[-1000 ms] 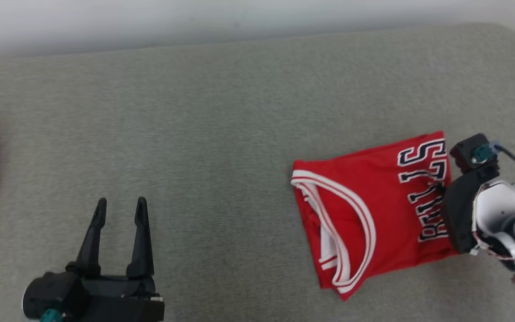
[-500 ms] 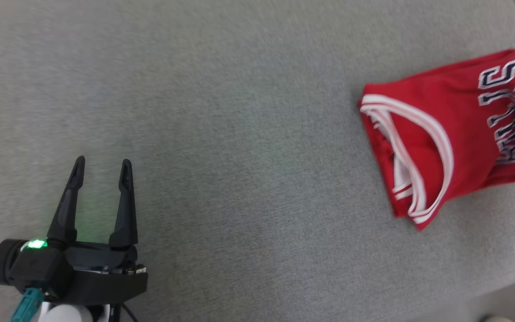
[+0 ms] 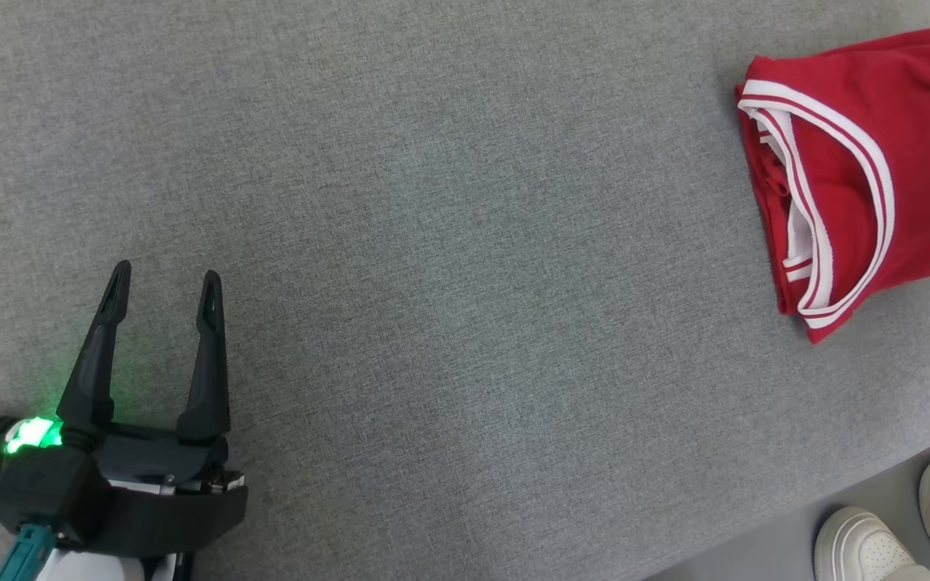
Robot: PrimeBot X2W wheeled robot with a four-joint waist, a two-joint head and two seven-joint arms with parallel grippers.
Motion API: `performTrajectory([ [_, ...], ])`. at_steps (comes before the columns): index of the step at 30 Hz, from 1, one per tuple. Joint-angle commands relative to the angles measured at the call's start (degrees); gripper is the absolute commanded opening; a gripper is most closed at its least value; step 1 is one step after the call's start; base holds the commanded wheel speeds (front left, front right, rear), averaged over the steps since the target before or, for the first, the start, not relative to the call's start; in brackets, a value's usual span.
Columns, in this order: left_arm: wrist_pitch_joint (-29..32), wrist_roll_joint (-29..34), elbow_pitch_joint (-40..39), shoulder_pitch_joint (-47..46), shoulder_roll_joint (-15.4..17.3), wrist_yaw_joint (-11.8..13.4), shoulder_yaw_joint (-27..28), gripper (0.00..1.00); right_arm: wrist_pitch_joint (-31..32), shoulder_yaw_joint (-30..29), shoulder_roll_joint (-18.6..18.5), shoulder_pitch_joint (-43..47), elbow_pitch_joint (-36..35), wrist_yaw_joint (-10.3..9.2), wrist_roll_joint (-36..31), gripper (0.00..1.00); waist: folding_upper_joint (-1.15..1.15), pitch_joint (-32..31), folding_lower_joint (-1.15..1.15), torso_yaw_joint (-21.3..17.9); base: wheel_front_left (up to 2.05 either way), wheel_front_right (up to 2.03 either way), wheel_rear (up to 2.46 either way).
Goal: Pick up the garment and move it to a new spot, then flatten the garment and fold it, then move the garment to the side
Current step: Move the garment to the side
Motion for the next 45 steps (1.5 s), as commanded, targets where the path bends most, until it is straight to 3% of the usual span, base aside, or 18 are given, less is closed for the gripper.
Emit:
performTrajectory([
  [1,-0.13,-0.03,0.25,1.2,0.34,-0.08,-0.03,1.0,-0.93,-0.42,-0.08,-0.85,0.43,-0.14,-0.56,0.0,-0.01,-0.15,0.0,0.12,0.0,0.0,0.0],
  [9,-0.13,-0.38,0.07,2.33,0.25,-0.02,-0.37,1.0,-5.3,-0.56,0.44,-1.56,2.97,-0.14,-2.54,0.0,-0.01,-1.01,0.0,1.05,0.0,0.0,0.0],
  [10,-0.13,-0.36,0.12,2.37,0.15,-0.02,-0.44,1.0,-5.4,-0.59,0.67,-1.66,3.29,-0.14,-2.87,0.07,-0.01,-1.13,0.0,1.18,0.0,0.0,0.0],
  [11,-0.13,-0.34,0.19,2.3,0.05,-0.02,-0.5,1.0,-5.66,-0.47,0.91,-1.69,3.54,-0.14,-3.21,0.36,-0.01,-1.33,0.0,1.32,0.0,0.0,0.0],
  [12,-0.13,-0.38,0.23,2.27,-0.16,-0.02,-0.52,1.0,-6.12,-0.11,1.0,-1.61,3.5,-0.14,-3.64,0.47,-0.01,-1.54,0.0,1.46,0.0,0.0,0.0],
  [13,-0.14,-0.45,0.28,2.41,-0.31,-0.02,-0.55,1.0,-6.51,-0.06,1.1,-1.57,3.6,-0.14,-3.8,1.0,-0.01,-1.79,0.0,1.58,0.0,0.0,0.0],
  [22,-0.14,-1.21,1.75,3.7,-2.52,-0.02,0.0,1.0,-12.43,-0.41,2.28,2.4,2.59,-0.14,-3.71,1.0,-0.01,-7.17,0.0,4.32,0.0,0.0,0.0],
  [32,-0.14,-1.64,4.06,9.73,-5.49,0.25,4.57,1.0,-19.14,1.43,5.15,13.69,-6.51,-0.13,2.55,1.0,-0.01,-18.46,0.0,8.87,0.0,0.0,0.0],
  [45,-0.14,-2.51,7.44,18.97,-6.69,1.3,7.79,1.0,-23.69,-1.46,15.11,35.62,-21.72,-0.13,2.81,1.0,-0.01,-31.34,0.0,16.4,0.0,0.0,0.0],
])
